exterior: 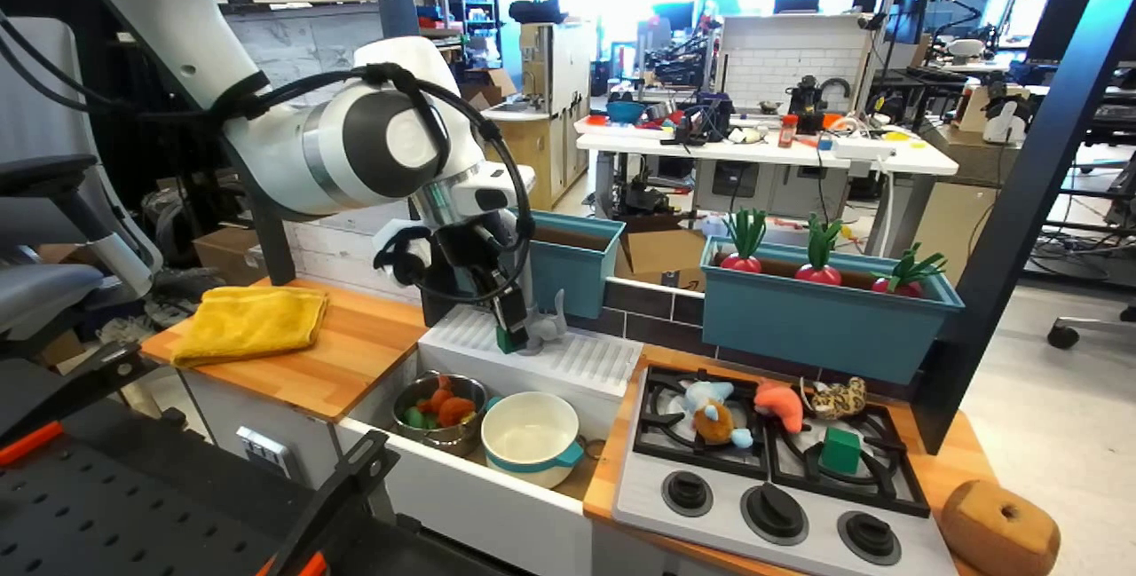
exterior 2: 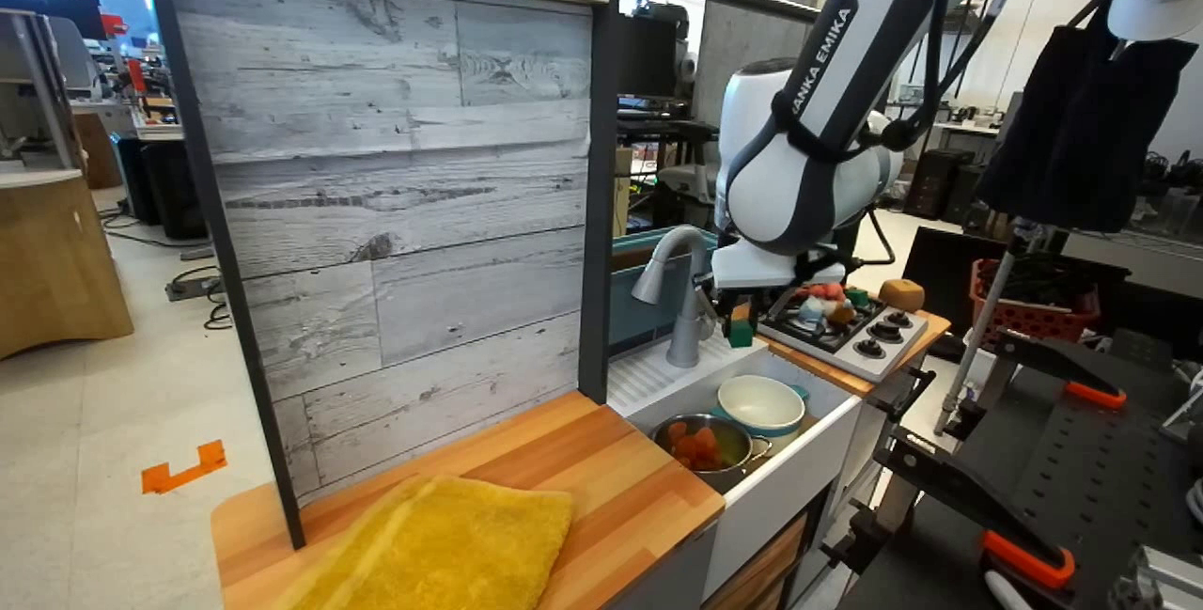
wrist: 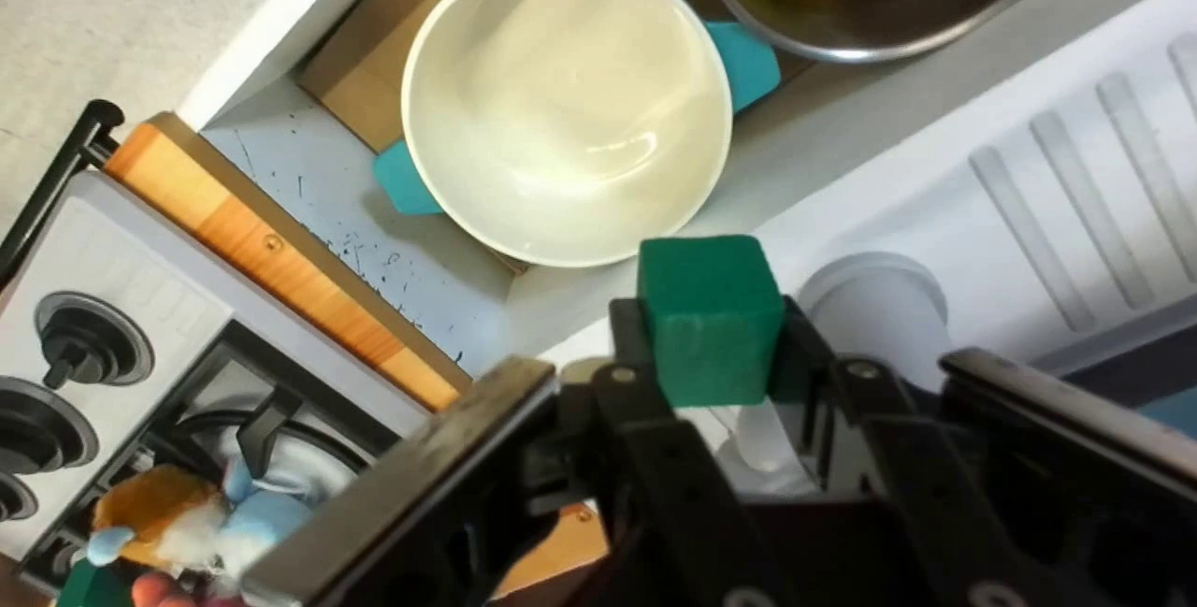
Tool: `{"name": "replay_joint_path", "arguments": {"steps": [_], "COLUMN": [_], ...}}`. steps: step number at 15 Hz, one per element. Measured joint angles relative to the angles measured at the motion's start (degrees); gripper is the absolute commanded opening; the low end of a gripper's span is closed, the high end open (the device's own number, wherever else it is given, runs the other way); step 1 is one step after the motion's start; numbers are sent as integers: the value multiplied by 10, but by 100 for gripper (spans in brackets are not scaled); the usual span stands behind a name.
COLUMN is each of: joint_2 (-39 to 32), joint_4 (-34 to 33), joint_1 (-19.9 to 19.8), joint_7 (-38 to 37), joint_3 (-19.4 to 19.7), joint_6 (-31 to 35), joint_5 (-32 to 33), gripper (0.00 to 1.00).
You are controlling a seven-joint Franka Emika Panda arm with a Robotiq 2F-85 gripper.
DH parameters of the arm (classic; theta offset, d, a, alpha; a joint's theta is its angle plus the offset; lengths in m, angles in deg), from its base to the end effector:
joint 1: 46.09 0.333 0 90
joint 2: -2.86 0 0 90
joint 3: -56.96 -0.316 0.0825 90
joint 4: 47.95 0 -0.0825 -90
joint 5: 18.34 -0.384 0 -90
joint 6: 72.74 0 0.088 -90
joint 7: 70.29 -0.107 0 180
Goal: Pick up all the plush toys from the counter and the stove, then wipe the counter
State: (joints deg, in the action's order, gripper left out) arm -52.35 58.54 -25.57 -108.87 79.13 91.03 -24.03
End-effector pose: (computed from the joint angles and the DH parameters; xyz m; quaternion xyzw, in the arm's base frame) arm 0.6166 -0.0210 0.0418 0.9409 -0.3047 0.0949 0.1131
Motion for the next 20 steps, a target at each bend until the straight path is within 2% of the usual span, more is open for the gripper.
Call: {"name": "replay_joint_path", "arguments": {"steps": [5, 6, 8, 11, 13, 15, 18, 20], "joint_2": [-40, -46, -58, -64, -61, -44, 34, 98], "joint_4": [-36, -43, -57, -72, -73, -59, 0, 41], "joint_1": [0, 0, -1, -5, -4, -3, -14, -39], "joint_7": [-13, -19, -31, -34, -30, 0, 98, 168], "joint_3": [12, 15, 20, 18, 16, 10, -17, -47], "joint_6": [-73, -85, -96, -93, -62, -20, -18, -18], "joint_5": [9, 14, 22, 22, 31, 46, 52, 52], "gripper": [9, 59, 65, 88, 100, 100, 100, 100]}}
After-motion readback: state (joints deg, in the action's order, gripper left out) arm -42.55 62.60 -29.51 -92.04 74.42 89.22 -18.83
